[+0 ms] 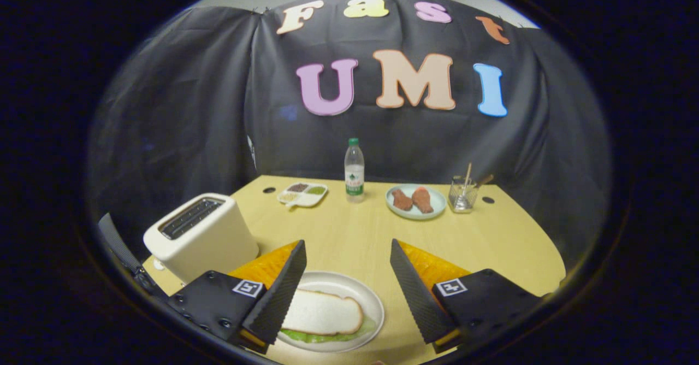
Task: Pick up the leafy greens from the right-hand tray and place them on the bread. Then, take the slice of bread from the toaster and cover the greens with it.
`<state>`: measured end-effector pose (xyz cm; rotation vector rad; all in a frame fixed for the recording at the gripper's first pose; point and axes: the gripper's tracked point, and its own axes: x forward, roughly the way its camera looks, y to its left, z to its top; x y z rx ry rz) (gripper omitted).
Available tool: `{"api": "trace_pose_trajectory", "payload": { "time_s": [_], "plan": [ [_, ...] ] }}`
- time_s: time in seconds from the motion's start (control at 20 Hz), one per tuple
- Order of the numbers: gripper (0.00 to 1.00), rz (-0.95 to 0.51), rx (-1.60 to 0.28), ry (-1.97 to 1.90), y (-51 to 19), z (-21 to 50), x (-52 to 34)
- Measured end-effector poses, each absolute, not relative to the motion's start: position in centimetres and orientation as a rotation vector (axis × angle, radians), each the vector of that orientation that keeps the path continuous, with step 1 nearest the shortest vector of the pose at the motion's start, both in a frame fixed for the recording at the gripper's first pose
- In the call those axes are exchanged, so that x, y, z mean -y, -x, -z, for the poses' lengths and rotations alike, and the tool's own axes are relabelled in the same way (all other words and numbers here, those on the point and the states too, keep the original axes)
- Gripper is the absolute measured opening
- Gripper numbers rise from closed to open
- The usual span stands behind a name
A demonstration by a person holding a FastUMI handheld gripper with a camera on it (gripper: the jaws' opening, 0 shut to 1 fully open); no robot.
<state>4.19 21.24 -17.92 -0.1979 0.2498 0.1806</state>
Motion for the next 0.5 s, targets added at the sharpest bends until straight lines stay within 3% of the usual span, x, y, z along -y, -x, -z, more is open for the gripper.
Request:
{"api": "trace_pose_trajectory", "payload": {
  "time_s": [0.2, 0.5],
  "plan": [
    [0.98, -0.202, -0.116, 0.087, -4.3, 12.1, -22.0],
    [0.97, -0.165, -0.056, 0.092, -3.7, 8.9, -20.4]
  ]
}}
